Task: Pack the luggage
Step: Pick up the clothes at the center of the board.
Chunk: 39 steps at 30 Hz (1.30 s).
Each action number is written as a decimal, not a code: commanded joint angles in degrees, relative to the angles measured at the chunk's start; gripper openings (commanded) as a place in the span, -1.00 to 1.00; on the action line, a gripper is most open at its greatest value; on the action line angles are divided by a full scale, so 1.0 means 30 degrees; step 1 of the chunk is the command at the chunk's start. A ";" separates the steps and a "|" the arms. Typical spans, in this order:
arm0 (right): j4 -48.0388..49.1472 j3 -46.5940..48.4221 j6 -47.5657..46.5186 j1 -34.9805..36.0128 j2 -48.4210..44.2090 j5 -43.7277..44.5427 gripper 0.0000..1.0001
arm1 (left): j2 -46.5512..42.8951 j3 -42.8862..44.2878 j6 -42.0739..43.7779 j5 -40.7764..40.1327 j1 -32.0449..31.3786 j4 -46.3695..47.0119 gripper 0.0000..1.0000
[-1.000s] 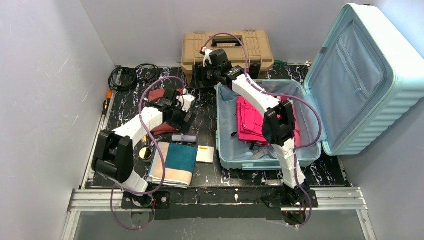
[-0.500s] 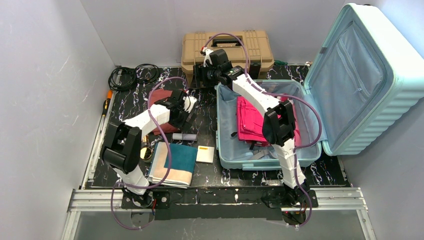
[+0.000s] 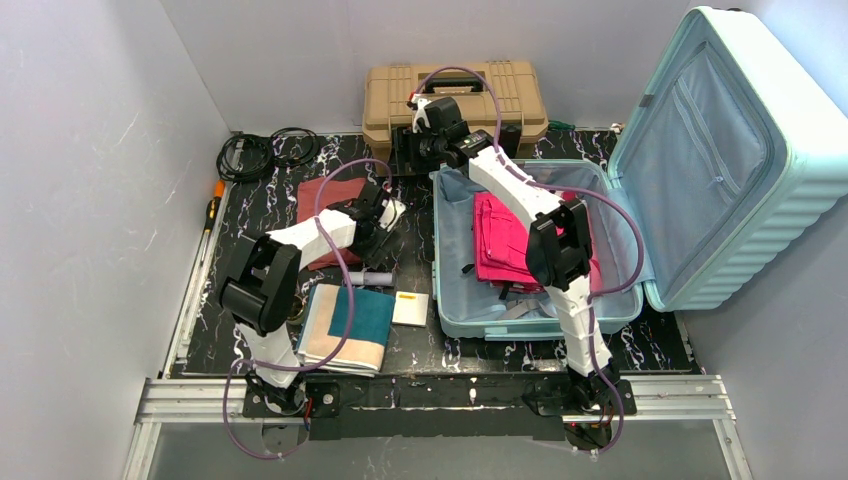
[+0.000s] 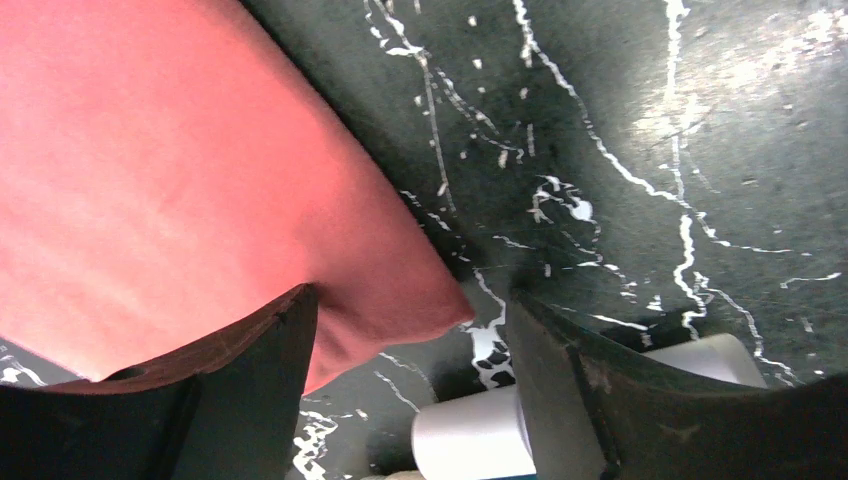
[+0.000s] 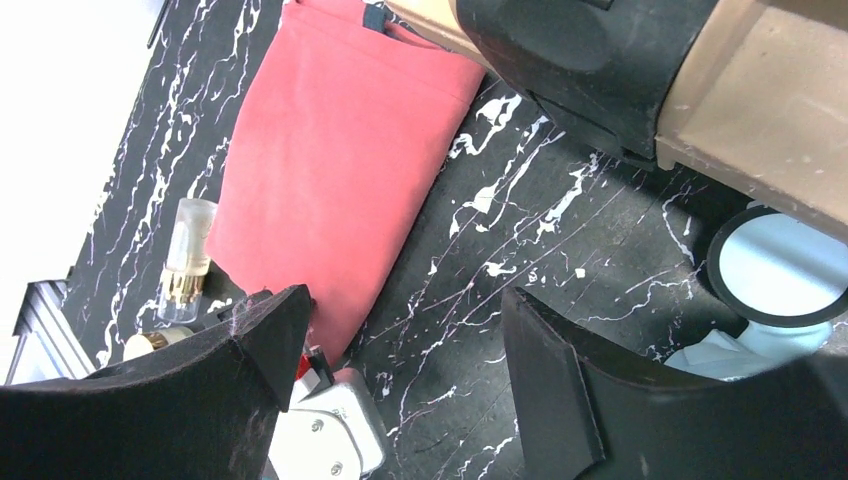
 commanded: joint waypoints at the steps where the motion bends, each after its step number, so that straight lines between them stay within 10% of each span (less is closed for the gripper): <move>1: 0.0581 0.0095 0.0426 -0.0007 0.0268 -0.0872 0.58 | 0.0032 0.0217 0.0311 -0.1087 -0.0019 0.0019 0.25; 12: 0.1678 -0.0480 0.1896 0.0044 0.0879 -0.2387 0.57 | -0.0478 -0.0048 0.0013 -0.0127 -0.0019 0.0433 -1.00; 39: 0.5811 -0.2272 0.8000 0.2259 0.3597 -0.4429 0.60 | -0.6358 -0.4580 -0.1906 0.2714 0.2781 0.5312 -1.00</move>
